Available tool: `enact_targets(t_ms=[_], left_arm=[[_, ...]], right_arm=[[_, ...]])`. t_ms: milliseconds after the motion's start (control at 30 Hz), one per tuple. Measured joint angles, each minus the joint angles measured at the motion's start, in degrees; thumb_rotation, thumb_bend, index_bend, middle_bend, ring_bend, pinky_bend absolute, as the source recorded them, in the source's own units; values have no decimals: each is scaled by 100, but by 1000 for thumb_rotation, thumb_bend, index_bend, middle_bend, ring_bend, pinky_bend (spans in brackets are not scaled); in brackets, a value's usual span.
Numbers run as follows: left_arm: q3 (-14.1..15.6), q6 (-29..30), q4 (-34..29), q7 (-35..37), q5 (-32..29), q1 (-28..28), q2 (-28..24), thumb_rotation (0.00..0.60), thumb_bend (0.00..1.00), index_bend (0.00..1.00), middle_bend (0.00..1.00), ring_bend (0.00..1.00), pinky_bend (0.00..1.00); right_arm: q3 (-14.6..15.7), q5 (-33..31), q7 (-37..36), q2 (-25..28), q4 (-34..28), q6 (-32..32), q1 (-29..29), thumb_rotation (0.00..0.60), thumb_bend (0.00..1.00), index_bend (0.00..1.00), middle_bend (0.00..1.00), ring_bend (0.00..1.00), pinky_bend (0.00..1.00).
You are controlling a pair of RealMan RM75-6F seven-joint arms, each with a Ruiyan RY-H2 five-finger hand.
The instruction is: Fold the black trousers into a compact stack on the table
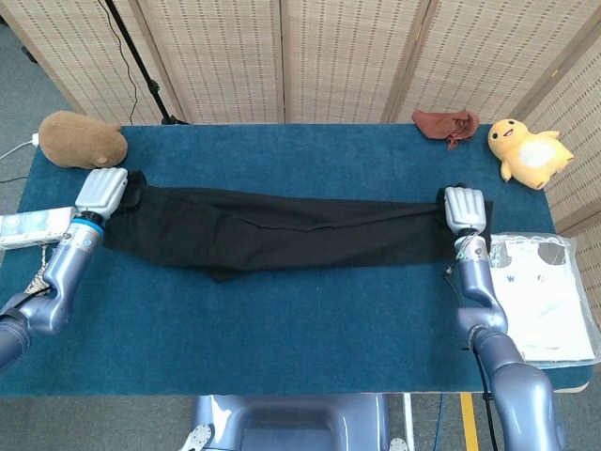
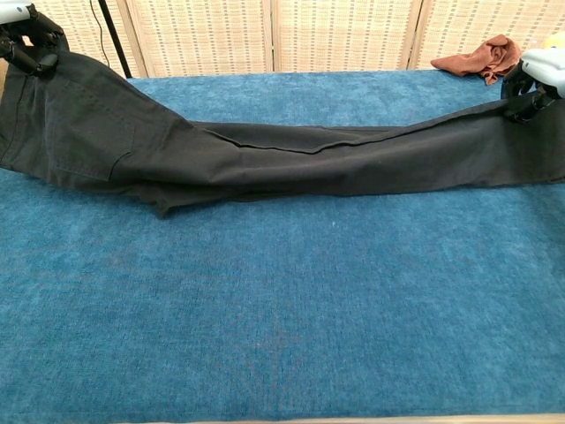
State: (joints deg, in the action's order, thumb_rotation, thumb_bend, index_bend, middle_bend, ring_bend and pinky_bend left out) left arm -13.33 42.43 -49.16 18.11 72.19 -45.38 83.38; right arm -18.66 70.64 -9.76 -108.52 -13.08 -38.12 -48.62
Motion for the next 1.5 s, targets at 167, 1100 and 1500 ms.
enact_targets(t_ms=[167, 1100, 1500], left_arm=[[-90, -85, 129, -66, -145, -88, 60, 600, 527, 616, 598, 418, 530], [-240, -258, 628, 3, -452, -160, 206, 600, 519, 616, 598, 418, 530], [-24, -444, 1408, -58, -265, -255, 656, 600, 519, 616, 598, 418, 530]], right_arm=[[-84, -129, 22, -43, 130, 244, -88, 600, 541, 626, 440, 293, 478], [-278, -394, -210, 391, -317, 232, -28, 600, 0, 0, 0, 0, 95], [-341, -637, 388, 1448, -2548, -772, 846, 600, 0, 0, 0, 0, 95]])
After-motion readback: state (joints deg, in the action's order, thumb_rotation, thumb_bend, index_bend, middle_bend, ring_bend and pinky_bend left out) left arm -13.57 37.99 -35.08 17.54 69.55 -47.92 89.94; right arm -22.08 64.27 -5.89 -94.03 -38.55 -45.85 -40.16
